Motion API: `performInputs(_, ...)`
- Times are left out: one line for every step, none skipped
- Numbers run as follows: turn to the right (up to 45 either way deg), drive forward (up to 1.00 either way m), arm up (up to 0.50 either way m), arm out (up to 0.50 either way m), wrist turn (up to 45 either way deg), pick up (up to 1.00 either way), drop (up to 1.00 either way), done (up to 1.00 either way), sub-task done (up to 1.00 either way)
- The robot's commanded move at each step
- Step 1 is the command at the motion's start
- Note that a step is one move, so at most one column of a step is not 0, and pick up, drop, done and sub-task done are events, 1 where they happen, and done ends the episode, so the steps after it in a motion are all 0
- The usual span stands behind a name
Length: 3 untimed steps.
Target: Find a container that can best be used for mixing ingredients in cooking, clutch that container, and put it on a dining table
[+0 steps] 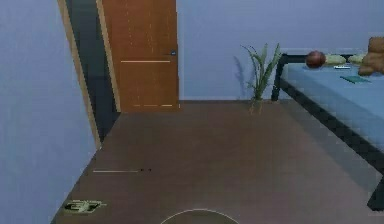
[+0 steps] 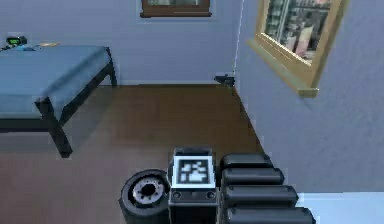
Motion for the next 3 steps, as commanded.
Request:
performInputs(0.0,0.30,0.00,0.00,0.0,0.00,0.00,0.00,0.00)
performInputs(15.0,0.00,0.00,0.00,0.0,0.00,0.00,0.00,0.00)
performInputs(0.0,0.90,0.00,0.00,0.0,0.00,0.00,0.00,0.00)
